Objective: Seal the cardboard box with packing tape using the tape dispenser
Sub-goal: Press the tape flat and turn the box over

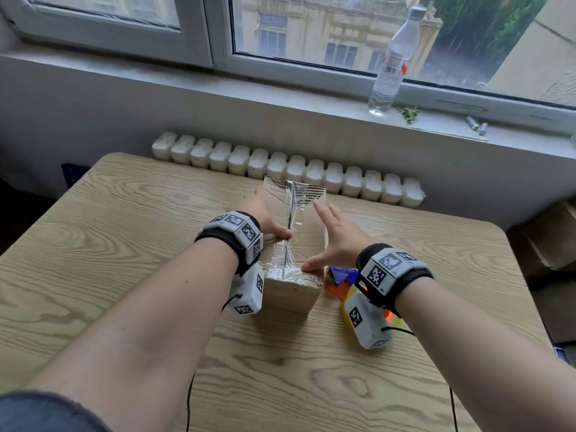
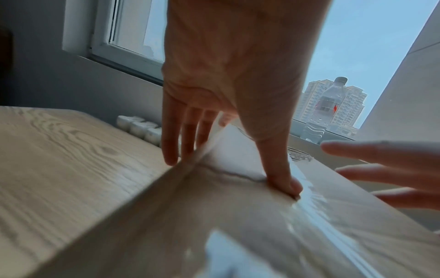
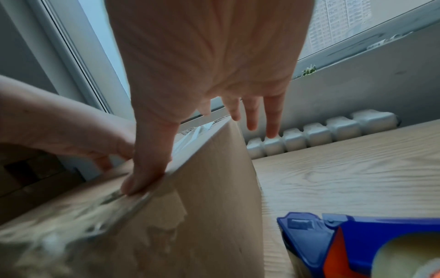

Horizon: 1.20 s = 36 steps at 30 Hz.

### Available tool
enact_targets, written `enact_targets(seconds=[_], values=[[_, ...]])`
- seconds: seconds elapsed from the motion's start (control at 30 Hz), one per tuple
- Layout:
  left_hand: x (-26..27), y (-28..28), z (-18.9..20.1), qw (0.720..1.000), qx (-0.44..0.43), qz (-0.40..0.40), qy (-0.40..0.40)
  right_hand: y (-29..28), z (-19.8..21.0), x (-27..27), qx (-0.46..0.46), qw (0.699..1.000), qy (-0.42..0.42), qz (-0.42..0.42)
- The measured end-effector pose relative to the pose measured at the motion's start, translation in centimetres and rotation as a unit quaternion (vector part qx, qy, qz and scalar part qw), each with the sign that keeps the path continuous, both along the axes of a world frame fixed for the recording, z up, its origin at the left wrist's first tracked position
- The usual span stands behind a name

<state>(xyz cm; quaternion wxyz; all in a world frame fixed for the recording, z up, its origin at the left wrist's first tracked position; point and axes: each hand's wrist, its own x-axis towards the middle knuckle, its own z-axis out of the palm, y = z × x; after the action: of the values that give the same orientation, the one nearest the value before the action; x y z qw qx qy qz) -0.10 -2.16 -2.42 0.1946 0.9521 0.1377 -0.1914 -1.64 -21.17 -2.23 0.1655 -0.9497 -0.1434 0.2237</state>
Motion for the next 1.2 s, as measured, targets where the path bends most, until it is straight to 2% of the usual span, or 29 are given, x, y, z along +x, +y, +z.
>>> enact_targets(seconds=[0.23,0.37,0.5,0.57,0.7,0.8,0.9,0.97,1.07,1.13,1.2], values=[[4.8,-0.2,0.4,0.999,0.011,-0.032,-0.014,0.2,-0.6,2.0,0.007,1.0,0.028,0.001],[7.0,-0.4,0.4,0.992,0.093,-0.059,-0.067,0.4,-0.8,2.7,0.012,0.999,0.037,-0.001],[8.0,-0.8,1.2,0.986,0.135,-0.072,-0.062,0.6,-1.0,3.2,0.014,0.999,0.036,-0.004],[8.2,-0.3,1.2,0.99,0.116,-0.067,-0.048,0.9,-1.3,3.7,0.018,0.999,0.03,-0.01],[7.5,1.3,1.2,1.0,-0.01,-0.008,0.008,1.8,-1.1,5.2,0.016,0.999,-0.034,-0.02],[5.7,2.2,1.7,0.997,-0.066,-0.002,0.047,2.6,-0.9,7.0,-0.029,0.997,-0.068,0.022],[3.5,3.0,2.2,0.987,-0.095,0.004,0.127,3.1,-0.8,7.5,-0.066,0.995,-0.068,0.033],[2.1,3.6,2.3,0.978,-0.117,0.027,0.173,3.3,-0.7,7.2,-0.083,0.993,-0.08,0.022],[0.0,4.4,2.7,0.971,-0.132,0.059,0.19,3.5,-0.4,6.5,-0.095,0.991,-0.093,-0.013],[-1.4,4.8,3.3,0.965,-0.143,0.061,0.211,3.3,-0.3,6.2,-0.105,0.988,-0.099,-0.052],[-2.6,5.3,3.7,0.951,-0.152,0.046,0.264,2.9,-0.3,5.9,-0.123,0.983,-0.101,-0.092]])
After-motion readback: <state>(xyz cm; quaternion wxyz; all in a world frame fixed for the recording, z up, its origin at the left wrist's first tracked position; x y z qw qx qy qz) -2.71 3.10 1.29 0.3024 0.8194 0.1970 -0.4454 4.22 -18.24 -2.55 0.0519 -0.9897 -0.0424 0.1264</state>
